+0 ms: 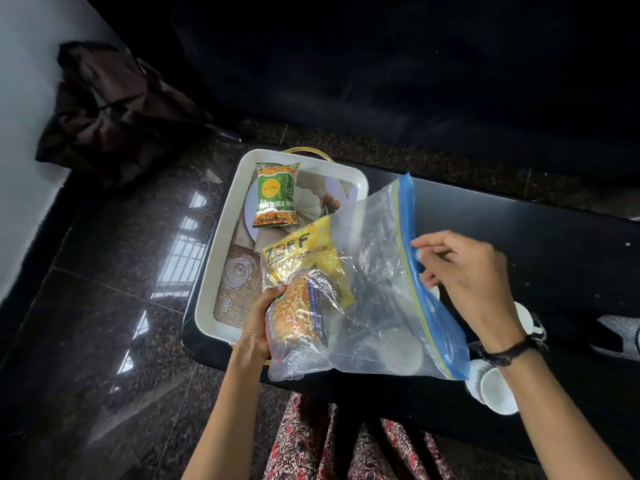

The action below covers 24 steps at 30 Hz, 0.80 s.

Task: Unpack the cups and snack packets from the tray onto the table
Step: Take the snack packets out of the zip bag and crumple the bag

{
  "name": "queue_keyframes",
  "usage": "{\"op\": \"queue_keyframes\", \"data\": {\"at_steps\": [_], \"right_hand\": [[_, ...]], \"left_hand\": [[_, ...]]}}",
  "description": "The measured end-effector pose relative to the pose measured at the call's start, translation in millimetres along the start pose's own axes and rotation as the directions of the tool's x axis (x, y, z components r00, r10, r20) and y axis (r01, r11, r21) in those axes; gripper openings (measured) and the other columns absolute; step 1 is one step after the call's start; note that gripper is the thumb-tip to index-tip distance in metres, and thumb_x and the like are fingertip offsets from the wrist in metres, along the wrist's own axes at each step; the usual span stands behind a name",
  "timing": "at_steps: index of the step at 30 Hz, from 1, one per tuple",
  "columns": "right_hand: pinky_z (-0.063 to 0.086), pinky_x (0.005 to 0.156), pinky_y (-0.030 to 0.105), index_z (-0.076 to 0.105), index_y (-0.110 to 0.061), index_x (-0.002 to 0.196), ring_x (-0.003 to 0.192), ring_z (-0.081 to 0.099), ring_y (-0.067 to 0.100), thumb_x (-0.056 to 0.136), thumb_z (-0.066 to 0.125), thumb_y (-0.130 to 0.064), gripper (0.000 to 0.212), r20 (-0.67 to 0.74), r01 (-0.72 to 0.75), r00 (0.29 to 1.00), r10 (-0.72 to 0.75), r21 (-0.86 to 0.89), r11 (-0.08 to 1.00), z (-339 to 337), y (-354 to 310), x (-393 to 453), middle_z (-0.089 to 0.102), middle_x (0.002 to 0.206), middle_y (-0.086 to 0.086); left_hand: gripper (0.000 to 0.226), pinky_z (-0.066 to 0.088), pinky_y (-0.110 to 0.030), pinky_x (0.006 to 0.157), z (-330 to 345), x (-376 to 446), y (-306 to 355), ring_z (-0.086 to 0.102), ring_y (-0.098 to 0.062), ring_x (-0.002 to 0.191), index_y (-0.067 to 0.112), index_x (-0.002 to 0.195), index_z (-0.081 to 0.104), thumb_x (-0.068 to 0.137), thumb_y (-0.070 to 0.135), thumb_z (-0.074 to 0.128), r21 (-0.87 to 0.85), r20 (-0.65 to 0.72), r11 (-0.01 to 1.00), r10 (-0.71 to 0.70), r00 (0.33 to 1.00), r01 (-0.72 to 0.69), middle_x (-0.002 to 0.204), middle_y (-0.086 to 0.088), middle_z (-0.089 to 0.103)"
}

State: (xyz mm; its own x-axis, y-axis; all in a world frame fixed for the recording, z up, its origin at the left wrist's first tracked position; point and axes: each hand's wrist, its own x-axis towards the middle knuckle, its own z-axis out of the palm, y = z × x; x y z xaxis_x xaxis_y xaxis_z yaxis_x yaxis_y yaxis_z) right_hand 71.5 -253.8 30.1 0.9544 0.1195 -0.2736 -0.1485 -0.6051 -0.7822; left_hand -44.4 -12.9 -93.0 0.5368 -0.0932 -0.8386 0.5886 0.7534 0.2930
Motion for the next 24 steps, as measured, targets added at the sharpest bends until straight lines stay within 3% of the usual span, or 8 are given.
{"op": "queue_keyframes", "data": {"at_steps": [2,4,6,9,14,17,21,24], "right_hand": [[0.044,0.053,0.016,0.074,-0.020,0.095,0.053,0.061,0.012,0.088,0.054,-0.008,0.025,0.049,-0.009,0.999,0.024,-0.283,0.959,0.3,6.3,-1.1,0.061,0.073,-0.008],[0.037,0.051,0.014,0.074,-0.023,0.098,0.055,0.058,0.012,0.089,0.052,-0.011,0.027,0.061,-0.049,0.995,0.076,-0.368,0.928,-1.3,10.6,-1.1,0.055,0.074,-0.009],[0.039,0.051,0.009,0.075,-0.022,0.097,0.049,0.058,0.006,0.089,0.052,-0.012,0.026,0.068,-0.137,0.985,0.160,-0.260,0.956,-1.8,15.3,-1.0,0.055,0.070,-0.010],[0.047,0.061,0.024,0.074,-0.016,0.099,0.052,0.056,0.006,0.089,0.052,-0.010,0.025,0.093,-0.268,0.956,0.277,-0.098,0.958,2.7,20.5,0.3,0.060,0.065,-0.010],[0.051,0.071,0.013,0.068,-0.004,0.108,0.089,0.064,0.014,0.091,0.050,0.000,0.025,0.352,-0.418,0.874,0.334,0.195,0.887,18.0,18.1,0.4,0.071,0.102,0.010],[0.052,0.076,0.014,0.063,-0.010,0.113,0.098,0.062,0.011,0.093,0.049,0.000,0.027,0.518,-0.455,0.810,0.275,0.257,0.853,34.1,12.0,0.7,0.066,0.111,0.004],[0.041,0.054,0.005,0.058,-0.019,0.113,0.057,0.054,-0.011,0.095,0.040,0.006,0.036,0.524,-0.405,0.821,0.227,0.253,0.879,64.8,2.8,4.9,0.056,0.069,-0.020],[0.032,0.037,0.003,0.063,-0.012,0.075,0.043,0.044,0.002,0.096,0.034,0.003,0.039,0.503,-0.467,0.817,0.281,0.293,0.834,84.3,-6.4,9.7,0.046,0.038,-0.010]], "left_hand": [[0.075,0.057,-0.035,0.064,-2.6,-0.3,-1.5,0.067,-0.025,0.062,0.010,0.088,0.063,0.023,0.034,0.092,0.020,-0.017,1.000,0.004,1.000,-0.004,0.071,-0.009,0.070],[0.079,0.055,-0.035,0.067,-5.1,-0.7,-2.8,0.066,-0.025,0.062,0.011,0.090,0.061,0.021,0.034,0.092,0.030,-0.029,1.000,-0.002,1.000,0.003,0.071,-0.008,0.070],[0.080,0.055,-0.035,0.067,-7.9,-1.9,-4.2,0.067,-0.025,0.061,0.010,0.091,0.062,0.020,0.033,0.092,0.021,-0.026,1.000,-0.018,0.999,0.019,0.071,-0.008,0.070],[0.079,0.058,-0.034,0.060,-11.1,-4.5,-6.2,0.068,-0.025,0.058,0.011,0.090,0.063,0.020,0.032,0.092,-0.015,-0.005,1.000,-0.027,1.000,0.027,0.069,-0.009,0.071],[0.080,0.056,-0.035,0.064,-14.2,-6.1,-5.7,0.068,-0.024,0.061,0.011,0.093,0.062,0.023,0.034,0.092,0.009,0.023,0.999,-0.051,0.998,0.051,0.071,-0.008,0.071],[0.080,0.056,-0.034,0.064,-16.1,-6.6,-4.5,0.068,-0.023,0.060,0.010,0.092,0.062,0.022,0.032,0.093,-0.003,0.044,0.998,-0.067,0.997,0.067,0.070,-0.008,0.071],[0.075,0.059,-0.033,0.058,-13.9,-9.1,-1.5,0.068,-0.024,0.057,0.007,0.089,0.066,0.022,0.029,0.093,-0.027,0.108,0.996,-0.081,0.991,0.084,0.069,-0.010,0.071],[0.070,0.059,-0.033,0.057,-11.7,-9.1,2.8,0.069,-0.025,0.058,0.006,0.085,0.067,0.024,0.029,0.094,-0.017,0.137,0.997,-0.073,0.988,0.076,0.069,-0.011,0.071]]}}
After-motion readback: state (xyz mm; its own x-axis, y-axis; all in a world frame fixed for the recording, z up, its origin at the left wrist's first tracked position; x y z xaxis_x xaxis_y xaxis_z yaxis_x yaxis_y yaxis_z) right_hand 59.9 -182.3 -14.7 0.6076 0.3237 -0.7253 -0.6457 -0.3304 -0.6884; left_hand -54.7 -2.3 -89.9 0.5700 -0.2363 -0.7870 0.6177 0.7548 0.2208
